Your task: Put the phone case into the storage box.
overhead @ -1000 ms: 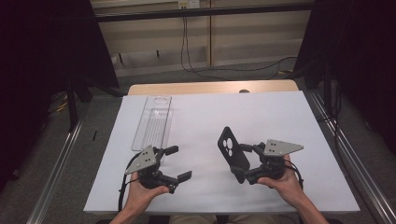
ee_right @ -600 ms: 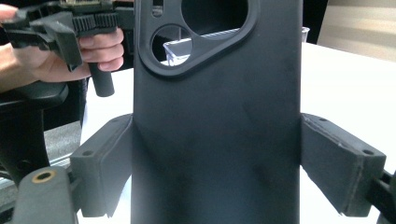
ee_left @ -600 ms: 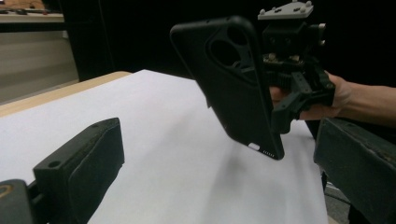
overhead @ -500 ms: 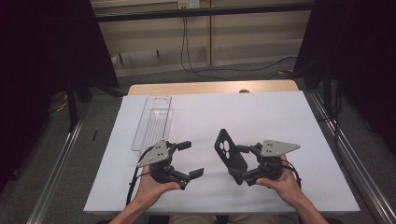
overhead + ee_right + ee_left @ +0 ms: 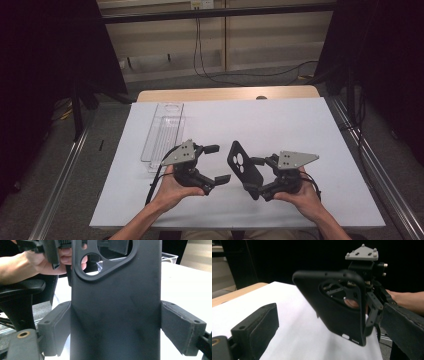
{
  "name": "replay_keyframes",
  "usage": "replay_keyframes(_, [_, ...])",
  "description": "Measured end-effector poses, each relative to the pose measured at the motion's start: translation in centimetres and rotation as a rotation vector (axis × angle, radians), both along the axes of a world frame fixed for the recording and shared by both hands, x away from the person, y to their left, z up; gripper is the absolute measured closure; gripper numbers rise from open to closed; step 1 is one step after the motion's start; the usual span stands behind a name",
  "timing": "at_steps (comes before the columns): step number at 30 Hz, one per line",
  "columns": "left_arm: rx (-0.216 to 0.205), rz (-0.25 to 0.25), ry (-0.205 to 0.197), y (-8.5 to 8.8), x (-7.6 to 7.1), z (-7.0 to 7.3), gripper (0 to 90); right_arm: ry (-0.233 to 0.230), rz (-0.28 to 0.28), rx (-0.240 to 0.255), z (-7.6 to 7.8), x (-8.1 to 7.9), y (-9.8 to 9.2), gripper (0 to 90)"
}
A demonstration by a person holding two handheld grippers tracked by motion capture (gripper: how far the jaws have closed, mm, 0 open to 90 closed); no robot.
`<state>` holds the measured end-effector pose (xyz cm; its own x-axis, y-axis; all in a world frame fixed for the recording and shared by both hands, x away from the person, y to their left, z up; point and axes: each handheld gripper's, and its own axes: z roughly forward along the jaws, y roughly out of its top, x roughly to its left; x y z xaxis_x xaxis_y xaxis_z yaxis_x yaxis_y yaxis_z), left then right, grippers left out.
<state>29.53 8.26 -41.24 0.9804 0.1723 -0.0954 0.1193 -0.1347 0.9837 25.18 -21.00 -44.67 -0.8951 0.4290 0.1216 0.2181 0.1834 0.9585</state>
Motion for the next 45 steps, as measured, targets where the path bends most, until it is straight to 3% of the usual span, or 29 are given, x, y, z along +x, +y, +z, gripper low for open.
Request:
replay_keyframes(2, [-0.001,-0.02,0.006,-0.3,0.1,0.1,2.1,0.003,0.001,0.003,0.0,0.0,0.0,14.6])
replay_keyframes(3, [0.018,-0.036,-0.004,-0.4,0.4,0.3,2.1,0.004,0.006,0.002,0.0,0.0,0.0,14.6])
replay_keyframes(8, [-0.016,-0.044,0.024,-1.1,1.2,0.2,2.3,0.0,0.003,0.008,0.1,-0.1,-0.1,14.6])
replay_keyframes(16, [-0.015,-0.095,0.025,-1.9,1.9,-0.1,2.4,0.007,0.016,0.012,0.0,0.0,-0.1,14.5])
replay_keyframes(17, [-0.031,-0.091,0.031,-2.0,1.7,-0.2,3.0,0.01,0.013,0.011,-0.1,0.0,-0.1,14.5])
replay_keyframes(19, [-0.009,-0.116,0.022,-2.0,1.6,-0.2,3.7,-0.002,0.018,0.001,-0.1,-0.1,0.1,14.6])
replay_keyframes(24, [-0.002,-0.126,0.014,-2.5,1.3,-0.5,3.8,0.005,0.05,0.003,-0.2,-0.3,0.7,14.6])
replay_keyframes(32, [-0.043,-0.168,0.045,-2.7,1.4,-0.7,3.4,0.018,0.087,0.022,-0.3,-0.3,0.9,14.6])
replay_keyframes(36, [-0.039,-0.179,0.025,-2.6,1.4,-0.7,3.7,0.022,0.104,0.027,-0.3,-0.3,0.9,14.5])
replay_keyframes(40, [-0.056,-0.217,0.031,-2.7,1.4,-0.7,7.6,0.026,0.111,0.034,-0.3,-0.3,0.9,14.6])
replay_keyframes(45, [-0.063,-0.218,0.021,-2.8,1.3,-0.7,9.5,0.026,0.109,0.028,-0.3,-0.3,1.0,14.6])
